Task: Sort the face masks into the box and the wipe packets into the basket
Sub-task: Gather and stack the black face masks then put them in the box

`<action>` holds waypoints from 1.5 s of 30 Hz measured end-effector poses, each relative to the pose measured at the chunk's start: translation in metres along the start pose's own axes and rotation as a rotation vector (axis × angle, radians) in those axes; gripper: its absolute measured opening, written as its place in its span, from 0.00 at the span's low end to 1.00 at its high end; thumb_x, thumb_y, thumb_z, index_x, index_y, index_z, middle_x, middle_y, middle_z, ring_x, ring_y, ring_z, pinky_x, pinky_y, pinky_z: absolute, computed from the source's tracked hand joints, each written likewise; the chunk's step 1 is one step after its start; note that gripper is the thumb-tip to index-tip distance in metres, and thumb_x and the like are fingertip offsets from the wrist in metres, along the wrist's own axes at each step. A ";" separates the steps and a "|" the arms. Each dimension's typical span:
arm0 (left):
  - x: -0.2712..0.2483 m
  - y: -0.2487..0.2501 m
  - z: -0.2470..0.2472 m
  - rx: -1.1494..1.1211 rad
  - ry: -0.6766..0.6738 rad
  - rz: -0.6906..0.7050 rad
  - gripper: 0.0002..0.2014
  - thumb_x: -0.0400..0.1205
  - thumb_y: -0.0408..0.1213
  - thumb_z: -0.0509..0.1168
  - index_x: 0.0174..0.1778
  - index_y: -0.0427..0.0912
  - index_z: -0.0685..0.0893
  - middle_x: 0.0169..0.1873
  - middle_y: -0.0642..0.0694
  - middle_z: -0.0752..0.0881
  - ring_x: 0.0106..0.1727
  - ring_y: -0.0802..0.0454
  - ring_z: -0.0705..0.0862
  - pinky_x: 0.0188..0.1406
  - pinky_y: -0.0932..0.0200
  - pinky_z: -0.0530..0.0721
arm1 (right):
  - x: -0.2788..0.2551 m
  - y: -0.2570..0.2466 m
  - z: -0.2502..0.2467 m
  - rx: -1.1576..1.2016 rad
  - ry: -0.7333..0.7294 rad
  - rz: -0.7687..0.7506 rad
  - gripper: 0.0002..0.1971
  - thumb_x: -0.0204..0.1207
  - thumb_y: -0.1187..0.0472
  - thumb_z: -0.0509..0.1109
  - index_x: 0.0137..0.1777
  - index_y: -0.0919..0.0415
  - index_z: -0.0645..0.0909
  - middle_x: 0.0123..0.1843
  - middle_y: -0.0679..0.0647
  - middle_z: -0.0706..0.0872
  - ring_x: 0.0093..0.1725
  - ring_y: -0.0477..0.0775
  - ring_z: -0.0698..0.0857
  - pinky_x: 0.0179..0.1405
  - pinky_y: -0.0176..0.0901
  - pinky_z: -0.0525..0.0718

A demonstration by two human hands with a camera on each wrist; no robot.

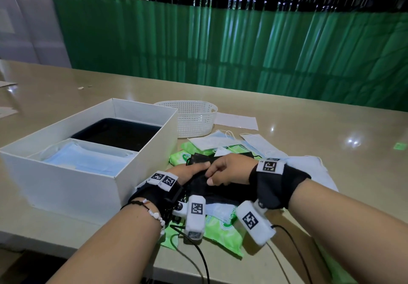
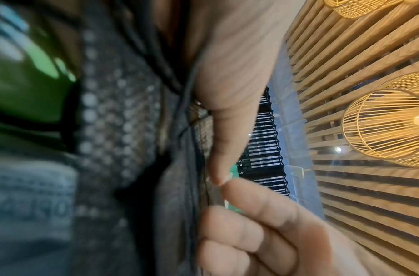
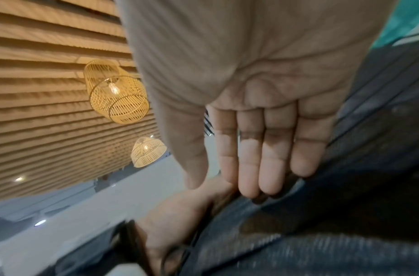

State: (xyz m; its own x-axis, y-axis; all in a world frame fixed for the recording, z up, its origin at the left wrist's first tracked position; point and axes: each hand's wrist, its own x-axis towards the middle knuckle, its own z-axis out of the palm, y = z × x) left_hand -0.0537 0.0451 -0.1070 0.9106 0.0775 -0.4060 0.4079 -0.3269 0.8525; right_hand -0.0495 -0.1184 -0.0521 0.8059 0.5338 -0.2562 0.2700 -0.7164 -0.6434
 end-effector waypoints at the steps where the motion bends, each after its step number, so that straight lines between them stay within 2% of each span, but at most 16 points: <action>1: 0.000 0.000 0.001 0.000 -0.016 0.024 0.11 0.74 0.53 0.71 0.36 0.49 0.84 0.36 0.48 0.88 0.36 0.55 0.84 0.39 0.65 0.82 | -0.003 0.003 -0.006 0.033 0.006 0.004 0.11 0.71 0.59 0.76 0.53 0.57 0.86 0.34 0.45 0.85 0.30 0.35 0.82 0.37 0.25 0.80; 4: -0.004 -0.001 0.002 -0.073 -0.012 0.096 0.07 0.76 0.38 0.73 0.33 0.44 0.83 0.18 0.55 0.85 0.28 0.57 0.81 0.21 0.74 0.78 | -0.011 0.013 -0.027 0.047 0.109 -0.001 0.08 0.72 0.59 0.75 0.50 0.54 0.86 0.37 0.43 0.85 0.40 0.43 0.82 0.48 0.34 0.79; 5: -0.006 -0.002 0.002 -0.102 -0.020 0.103 0.05 0.77 0.36 0.72 0.36 0.42 0.84 0.16 0.56 0.84 0.29 0.56 0.82 0.21 0.73 0.78 | -0.015 0.018 -0.034 0.027 0.178 0.002 0.07 0.72 0.58 0.75 0.49 0.52 0.85 0.38 0.43 0.85 0.42 0.44 0.82 0.51 0.35 0.78; 6: -0.007 -0.002 0.003 -0.133 -0.034 0.114 0.03 0.77 0.34 0.71 0.43 0.40 0.86 0.18 0.55 0.86 0.30 0.55 0.83 0.25 0.70 0.80 | -0.020 0.022 -0.041 0.012 0.250 0.002 0.07 0.71 0.58 0.76 0.48 0.50 0.84 0.41 0.43 0.85 0.45 0.45 0.83 0.53 0.35 0.77; 9: -0.009 -0.001 0.004 -0.233 -0.076 0.176 0.15 0.78 0.31 0.69 0.61 0.36 0.83 0.34 0.47 0.90 0.36 0.51 0.88 0.37 0.62 0.86 | -0.039 0.036 -0.059 -0.027 0.391 -0.002 0.13 0.72 0.56 0.75 0.56 0.48 0.80 0.56 0.45 0.83 0.60 0.47 0.80 0.60 0.37 0.73; 12: -0.020 0.013 0.004 -0.206 -0.136 0.294 0.20 0.73 0.34 0.74 0.61 0.38 0.83 0.51 0.38 0.89 0.52 0.41 0.87 0.58 0.50 0.84 | -0.059 0.045 -0.071 -0.088 0.452 -0.020 0.27 0.71 0.53 0.76 0.70 0.47 0.72 0.72 0.45 0.74 0.73 0.46 0.71 0.65 0.36 0.67; 14: -0.029 0.026 0.005 -0.119 -0.114 0.405 0.19 0.67 0.42 0.76 0.54 0.46 0.86 0.50 0.42 0.90 0.54 0.43 0.88 0.62 0.48 0.82 | -0.068 0.050 -0.077 -0.129 0.439 -0.024 0.35 0.69 0.51 0.76 0.75 0.45 0.66 0.74 0.42 0.70 0.74 0.44 0.68 0.66 0.34 0.64; 18: -0.043 0.047 0.012 0.013 -0.052 0.547 0.10 0.73 0.46 0.73 0.48 0.56 0.82 0.47 0.54 0.88 0.52 0.52 0.86 0.61 0.54 0.81 | -0.077 0.067 -0.080 -0.087 0.269 0.057 0.38 0.60 0.41 0.79 0.71 0.42 0.68 0.68 0.42 0.76 0.69 0.43 0.75 0.68 0.37 0.68; 22: -0.038 0.052 0.017 -0.007 0.034 0.585 0.30 0.62 0.67 0.67 0.58 0.58 0.82 0.55 0.54 0.88 0.59 0.51 0.85 0.68 0.45 0.77 | -0.078 0.087 -0.071 0.130 0.180 0.125 0.38 0.50 0.37 0.81 0.61 0.51 0.80 0.59 0.50 0.87 0.56 0.50 0.85 0.65 0.46 0.79; 25: -0.033 0.053 0.019 -0.069 0.046 0.536 0.28 0.61 0.71 0.68 0.53 0.60 0.84 0.54 0.51 0.89 0.59 0.47 0.86 0.68 0.42 0.77 | -0.077 0.097 -0.063 0.330 0.216 0.109 0.41 0.36 0.35 0.85 0.52 0.53 0.84 0.51 0.55 0.88 0.45 0.53 0.85 0.49 0.42 0.82; 27: -0.036 0.054 0.023 -0.033 0.031 0.494 0.16 0.71 0.63 0.67 0.48 0.58 0.84 0.53 0.49 0.89 0.57 0.46 0.86 0.67 0.42 0.78 | -0.078 0.099 -0.058 0.409 0.259 0.125 0.29 0.46 0.43 0.82 0.49 0.51 0.84 0.54 0.59 0.89 0.49 0.59 0.86 0.52 0.48 0.82; 29: -0.033 0.050 0.027 0.043 0.021 0.407 0.10 0.80 0.56 0.63 0.45 0.55 0.83 0.48 0.48 0.89 0.52 0.46 0.87 0.63 0.48 0.81 | -0.077 0.106 -0.053 0.517 0.289 0.128 0.26 0.53 0.48 0.81 0.52 0.55 0.84 0.55 0.62 0.88 0.51 0.63 0.86 0.52 0.53 0.83; 32: -0.028 0.041 0.031 0.249 0.045 0.308 0.13 0.81 0.56 0.61 0.45 0.51 0.82 0.41 0.48 0.86 0.44 0.48 0.84 0.48 0.59 0.80 | -0.076 0.120 -0.047 0.728 0.284 0.159 0.25 0.63 0.51 0.80 0.54 0.65 0.81 0.44 0.62 0.86 0.34 0.57 0.85 0.30 0.43 0.84; 37: -0.022 0.033 0.034 0.396 0.053 0.242 0.17 0.78 0.58 0.65 0.47 0.47 0.84 0.39 0.49 0.84 0.40 0.52 0.82 0.37 0.63 0.75 | -0.079 0.136 -0.049 1.017 0.373 0.236 0.08 0.78 0.59 0.68 0.51 0.64 0.79 0.38 0.59 0.82 0.28 0.54 0.83 0.24 0.40 0.84; 41: -0.021 0.040 0.036 0.390 0.079 0.200 0.23 0.76 0.63 0.62 0.47 0.45 0.84 0.35 0.53 0.83 0.37 0.57 0.81 0.37 0.64 0.75 | -0.081 0.147 -0.050 1.206 0.496 0.216 0.08 0.81 0.65 0.61 0.39 0.60 0.74 0.26 0.54 0.80 0.23 0.49 0.82 0.21 0.38 0.83; 45: -0.018 0.048 0.039 0.366 0.040 0.182 0.25 0.79 0.61 0.59 0.41 0.39 0.82 0.33 0.47 0.84 0.38 0.48 0.84 0.46 0.57 0.79 | -0.082 0.155 -0.049 1.311 0.550 0.221 0.13 0.82 0.63 0.59 0.34 0.58 0.68 0.16 0.51 0.71 0.14 0.46 0.71 0.13 0.33 0.73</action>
State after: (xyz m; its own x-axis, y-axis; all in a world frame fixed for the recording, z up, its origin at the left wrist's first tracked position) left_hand -0.0529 -0.0084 -0.0716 0.9706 0.0214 -0.2398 0.1954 -0.6517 0.7328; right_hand -0.0479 -0.2953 -0.0960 0.9455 0.0135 -0.3254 -0.3120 0.3237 -0.8932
